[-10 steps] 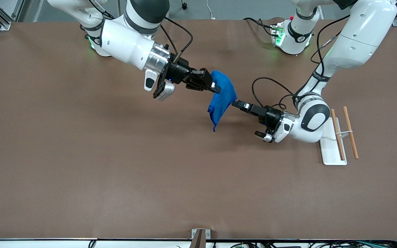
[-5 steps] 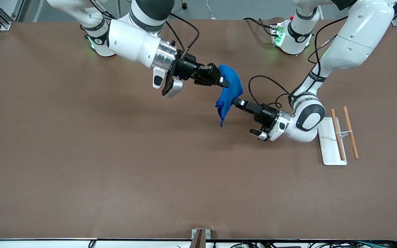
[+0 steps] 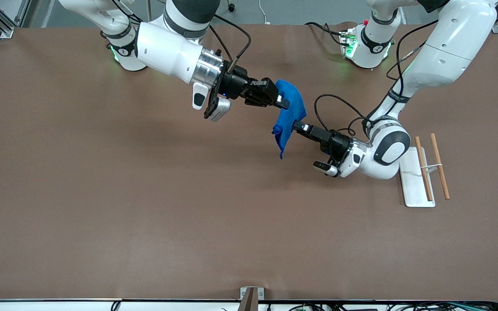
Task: Right arm passes towel to left arm to hang
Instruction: 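Grasp the hanging towel with the left gripper below the right gripper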
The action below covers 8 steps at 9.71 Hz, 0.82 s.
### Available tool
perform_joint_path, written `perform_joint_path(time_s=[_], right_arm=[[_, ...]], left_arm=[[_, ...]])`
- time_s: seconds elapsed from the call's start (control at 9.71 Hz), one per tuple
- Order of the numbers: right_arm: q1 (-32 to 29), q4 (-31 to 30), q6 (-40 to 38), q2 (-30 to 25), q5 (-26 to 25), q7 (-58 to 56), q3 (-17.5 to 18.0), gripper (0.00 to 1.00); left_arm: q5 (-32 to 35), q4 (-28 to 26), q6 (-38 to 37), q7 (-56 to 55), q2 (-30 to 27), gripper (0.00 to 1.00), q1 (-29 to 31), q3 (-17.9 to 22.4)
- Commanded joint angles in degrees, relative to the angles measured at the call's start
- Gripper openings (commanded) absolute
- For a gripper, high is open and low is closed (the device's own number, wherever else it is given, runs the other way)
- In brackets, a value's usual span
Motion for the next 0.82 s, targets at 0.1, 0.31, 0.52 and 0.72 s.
perform_joint_path(time_s=[0.1, 0.31, 0.52, 0.72], right_arm=[[1.1, 0.93, 1.47, 0.65, 2.99, -0.04, 0.67, 0.0], [1.02, 0.93, 1.47, 0.65, 2.99, -0.05, 0.67, 0.0], [1.02, 1.29, 1.47, 0.65, 2.99, -0.05, 0.67, 0.0], [1.02, 1.29, 1.47, 0.65, 3.08, -0.05, 0.67, 0.0]], left_arm=[[-0.59, -0.46, 0.02, -0.27, 0.5, 0.5, 0.85, -0.08], [-0.59, -0.46, -0.07, -0.45, 0.41, 0.5, 1.82, -0.08], [-0.07, 0.49, -0.6, -1.4, 0.32, 0.5, 3.48, 0.01], [0.03, 0.77, -1.39, -2.99, -0.03, 0.5, 3.93, 0.01]])
